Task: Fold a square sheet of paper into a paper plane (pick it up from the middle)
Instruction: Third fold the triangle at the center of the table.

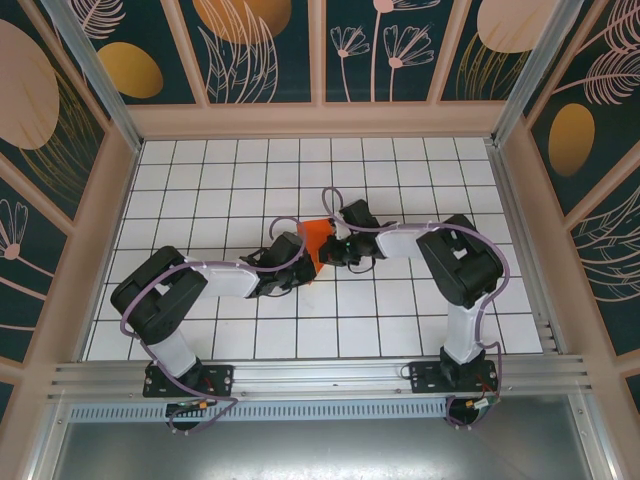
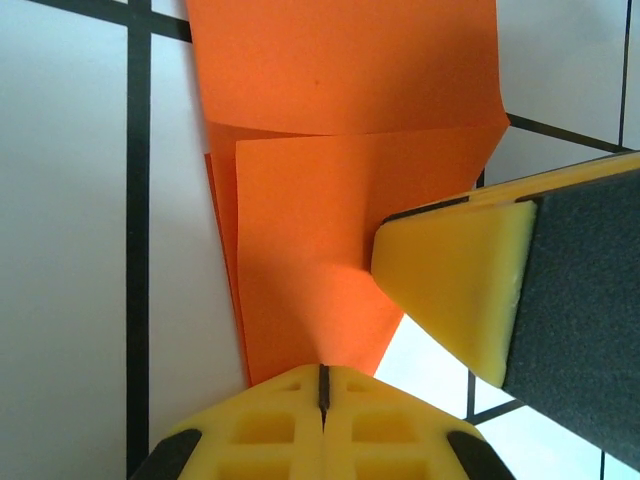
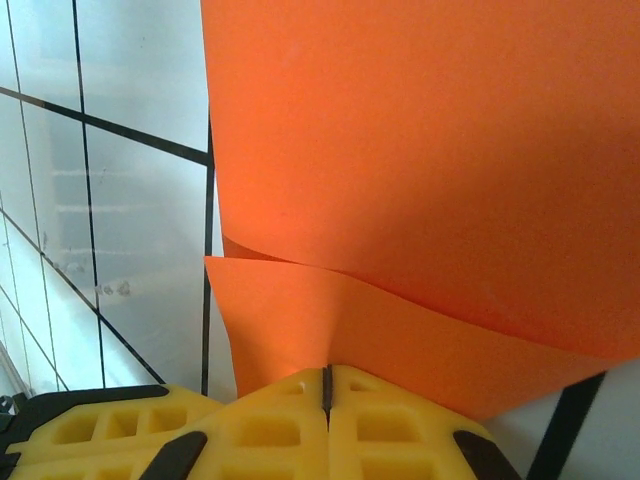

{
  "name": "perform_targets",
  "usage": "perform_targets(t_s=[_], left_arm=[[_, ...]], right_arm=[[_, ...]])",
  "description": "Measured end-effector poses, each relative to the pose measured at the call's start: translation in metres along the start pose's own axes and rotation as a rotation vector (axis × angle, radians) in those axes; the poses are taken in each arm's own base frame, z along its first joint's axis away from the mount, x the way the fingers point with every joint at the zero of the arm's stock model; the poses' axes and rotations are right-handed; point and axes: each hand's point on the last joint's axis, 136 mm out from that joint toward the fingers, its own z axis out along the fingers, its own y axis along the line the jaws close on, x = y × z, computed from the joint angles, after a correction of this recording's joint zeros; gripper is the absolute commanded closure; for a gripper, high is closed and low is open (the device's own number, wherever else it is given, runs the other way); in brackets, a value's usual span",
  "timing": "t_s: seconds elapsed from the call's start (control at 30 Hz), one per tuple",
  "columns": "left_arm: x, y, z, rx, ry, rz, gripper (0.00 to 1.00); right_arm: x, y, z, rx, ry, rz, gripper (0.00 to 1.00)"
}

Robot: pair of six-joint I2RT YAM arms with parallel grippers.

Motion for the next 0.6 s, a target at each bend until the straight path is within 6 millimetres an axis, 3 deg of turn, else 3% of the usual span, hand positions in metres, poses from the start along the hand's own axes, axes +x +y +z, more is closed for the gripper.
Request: perform_targets(t_s=[0.1,0.43,0.6], left_arm=[[0.001,0.001,0.000,-0.001,0.004,0.007,1.00],[0.003,0.002,-0.002,0.011,0.000,0.031,1.00],[0.005,0.006,-0.009,-0.019,0.015,0.077,1.00]], right_arm=[[-0.007,-0.007,-0.004,0.002,-0.011,0.009,1.00],[-0.061,-0.056,-0.035,0.072,-0.140,0.109,1.00],[-0.072,-0.065,-0.054,0.107,-0.204,0.127,1.00]])
